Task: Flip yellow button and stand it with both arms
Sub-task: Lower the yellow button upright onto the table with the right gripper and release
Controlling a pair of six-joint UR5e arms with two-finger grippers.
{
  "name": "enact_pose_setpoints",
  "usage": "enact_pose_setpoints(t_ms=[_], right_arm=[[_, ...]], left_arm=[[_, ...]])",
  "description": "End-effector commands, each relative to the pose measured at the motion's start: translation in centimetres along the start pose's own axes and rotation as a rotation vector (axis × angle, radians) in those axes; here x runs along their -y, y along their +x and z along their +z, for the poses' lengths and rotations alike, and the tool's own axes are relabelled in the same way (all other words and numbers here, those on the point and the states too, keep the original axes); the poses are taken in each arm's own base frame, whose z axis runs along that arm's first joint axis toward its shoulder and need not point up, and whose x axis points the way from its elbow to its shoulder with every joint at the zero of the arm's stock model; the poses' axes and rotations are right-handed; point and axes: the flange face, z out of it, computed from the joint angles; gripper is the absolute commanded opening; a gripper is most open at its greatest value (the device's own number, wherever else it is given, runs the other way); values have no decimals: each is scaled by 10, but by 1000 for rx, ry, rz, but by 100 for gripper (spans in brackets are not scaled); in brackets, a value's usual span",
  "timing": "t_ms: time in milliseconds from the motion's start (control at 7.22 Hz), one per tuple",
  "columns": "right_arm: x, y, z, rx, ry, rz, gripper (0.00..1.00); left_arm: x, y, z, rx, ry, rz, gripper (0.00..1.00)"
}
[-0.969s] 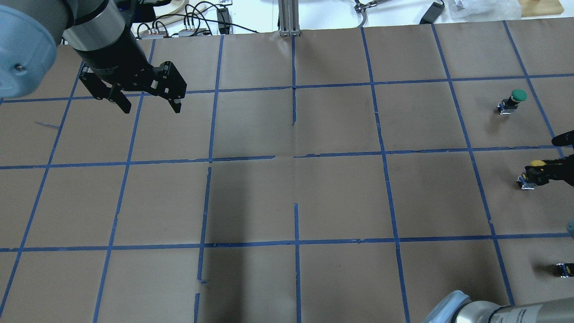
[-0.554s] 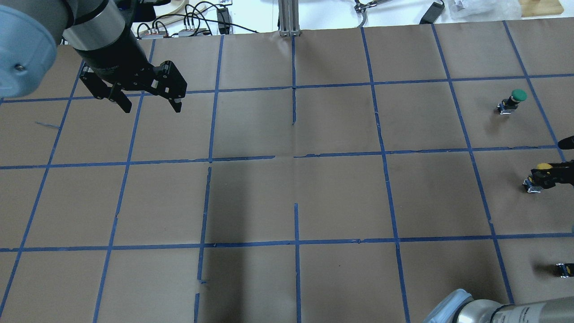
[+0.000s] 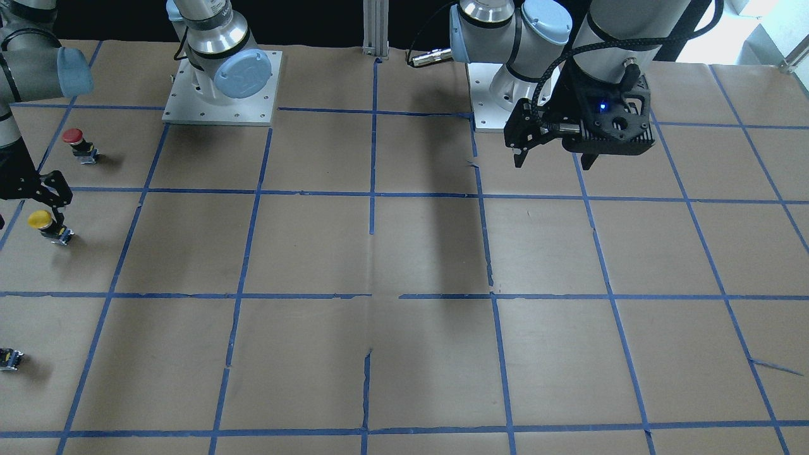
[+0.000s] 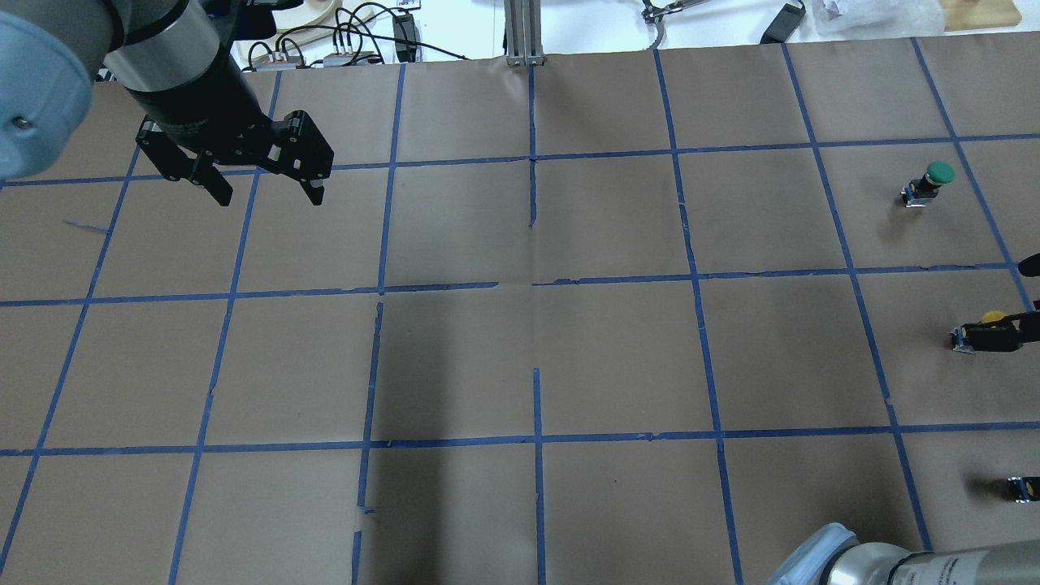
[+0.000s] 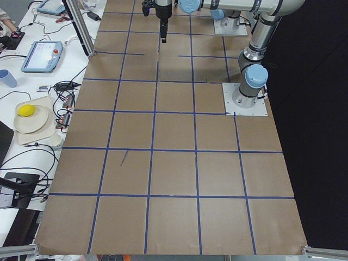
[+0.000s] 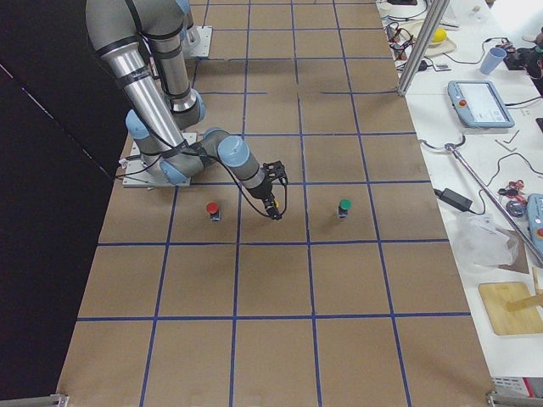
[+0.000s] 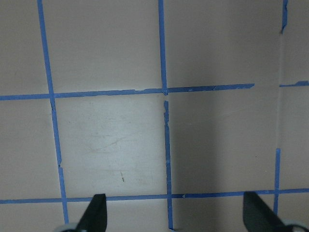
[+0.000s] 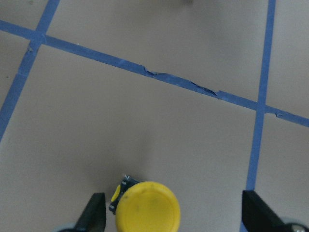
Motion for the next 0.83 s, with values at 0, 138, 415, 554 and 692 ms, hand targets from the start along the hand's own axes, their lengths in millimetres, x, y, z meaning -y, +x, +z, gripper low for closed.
enact_pose_setpoints(t_ms=[0, 138, 415, 554, 692], right_arm=[[10, 3, -26, -23, -16, 89, 99], [18, 3, -46, 4, -29, 156, 99], [69, -3, -98, 107, -114, 261, 100], [104, -8, -123, 151, -157, 329, 100], [133, -13, -148, 145, -213, 352, 100]], left_arm=[[0, 1, -3, 3, 12, 3, 100], [0, 1, 0, 2, 9, -3, 100], [1, 2, 1, 0, 4, 6, 100], [1, 3, 1, -5, 6, 8, 100], [1, 1, 4, 3, 0, 3, 100]])
